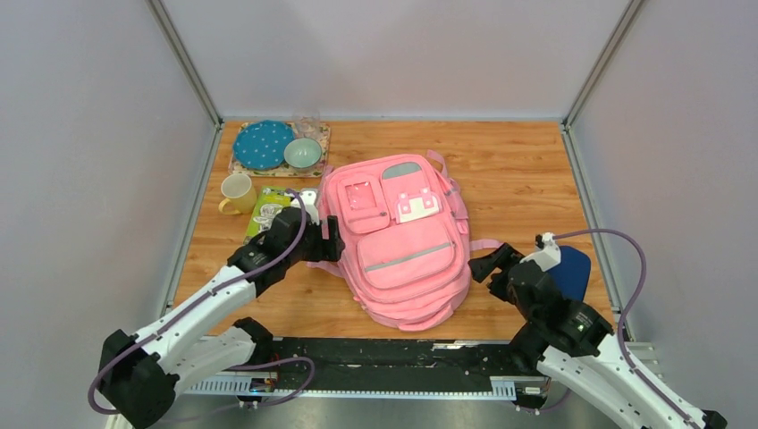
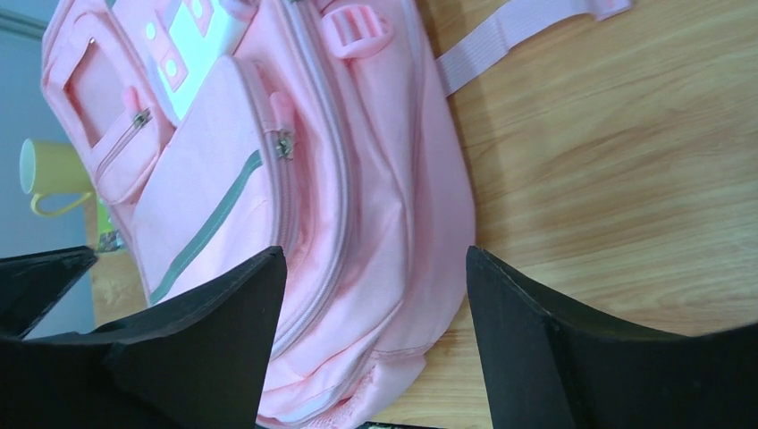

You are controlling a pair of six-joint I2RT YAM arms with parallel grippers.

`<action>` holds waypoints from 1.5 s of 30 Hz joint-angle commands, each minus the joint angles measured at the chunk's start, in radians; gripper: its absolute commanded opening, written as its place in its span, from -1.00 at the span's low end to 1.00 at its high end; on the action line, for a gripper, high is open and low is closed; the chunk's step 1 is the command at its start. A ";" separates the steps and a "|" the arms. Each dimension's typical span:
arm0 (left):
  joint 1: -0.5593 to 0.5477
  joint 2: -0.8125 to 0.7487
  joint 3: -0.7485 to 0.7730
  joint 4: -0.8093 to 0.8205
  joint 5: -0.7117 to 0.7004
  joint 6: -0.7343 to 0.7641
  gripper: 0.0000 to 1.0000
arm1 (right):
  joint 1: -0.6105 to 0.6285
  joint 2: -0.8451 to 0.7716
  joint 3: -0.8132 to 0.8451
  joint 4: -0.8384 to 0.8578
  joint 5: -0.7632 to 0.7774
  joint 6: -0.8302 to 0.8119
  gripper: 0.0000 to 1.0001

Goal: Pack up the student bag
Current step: Move the student bag to the center of the board, then pick up the book from the center of the board.

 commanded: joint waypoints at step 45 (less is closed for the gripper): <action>0.630 0.196 0.009 0.057 0.026 0.243 0.97 | 0.126 0.477 0.242 0.417 -0.417 -0.130 0.48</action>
